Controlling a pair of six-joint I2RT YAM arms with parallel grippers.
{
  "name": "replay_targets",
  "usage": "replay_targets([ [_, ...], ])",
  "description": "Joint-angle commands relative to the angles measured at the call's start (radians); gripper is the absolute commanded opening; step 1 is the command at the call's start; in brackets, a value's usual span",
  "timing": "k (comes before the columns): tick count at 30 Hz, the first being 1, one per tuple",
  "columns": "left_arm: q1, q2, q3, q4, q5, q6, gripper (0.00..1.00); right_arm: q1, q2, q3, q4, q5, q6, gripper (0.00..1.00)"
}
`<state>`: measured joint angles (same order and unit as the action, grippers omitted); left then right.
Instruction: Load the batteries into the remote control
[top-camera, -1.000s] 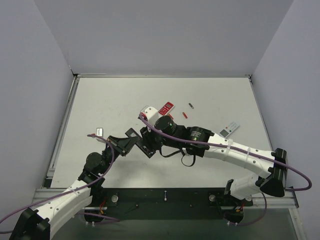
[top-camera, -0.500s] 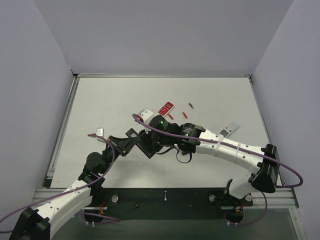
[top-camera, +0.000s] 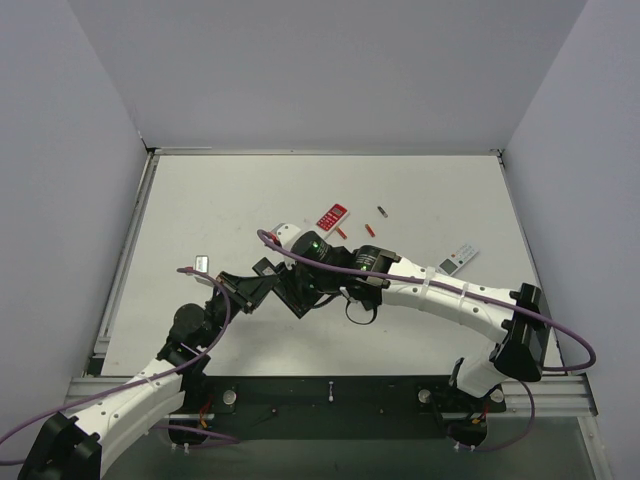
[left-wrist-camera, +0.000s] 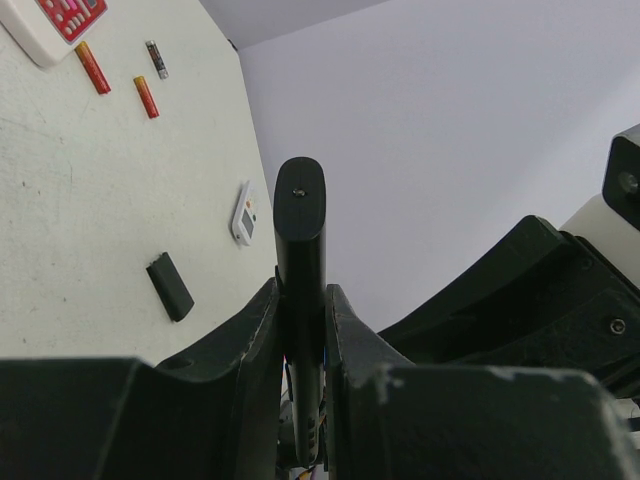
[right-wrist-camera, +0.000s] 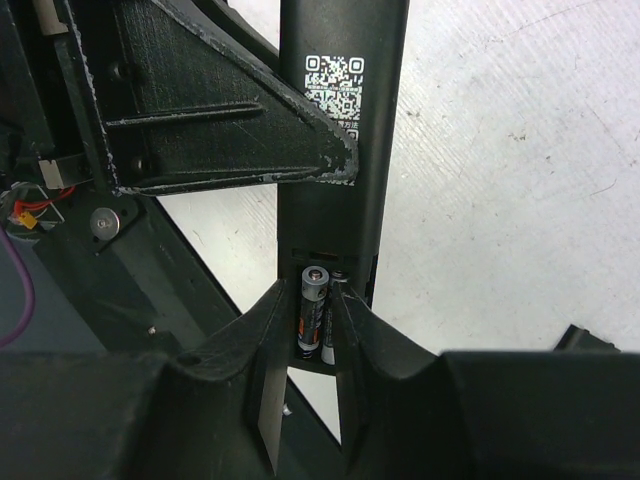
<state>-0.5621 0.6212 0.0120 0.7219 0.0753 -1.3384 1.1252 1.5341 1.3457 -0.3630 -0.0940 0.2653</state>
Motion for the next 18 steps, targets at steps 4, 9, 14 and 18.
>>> replay_targets([
  [4, -0.001, 0.006, -0.024, 0.071, 0.017, 0.019, 0.00, -0.007, 0.003, 0.041, -0.005, -0.003, 0.011, 0.17],
  [9, -0.001, 0.023, -0.021, 0.085, 0.021, 0.018, 0.00, -0.007, 0.011, 0.040, -0.005, -0.004, 0.008, 0.15],
  [14, -0.001, 0.028, -0.021, 0.091, 0.021, 0.018, 0.00, -0.007, 0.018, 0.040, -0.005, 0.002, 0.008, 0.14],
  [18, -0.001, 0.025, -0.023, 0.090, 0.021, 0.016, 0.00, -0.007, 0.023, 0.035, -0.008, 0.017, 0.012, 0.13],
])
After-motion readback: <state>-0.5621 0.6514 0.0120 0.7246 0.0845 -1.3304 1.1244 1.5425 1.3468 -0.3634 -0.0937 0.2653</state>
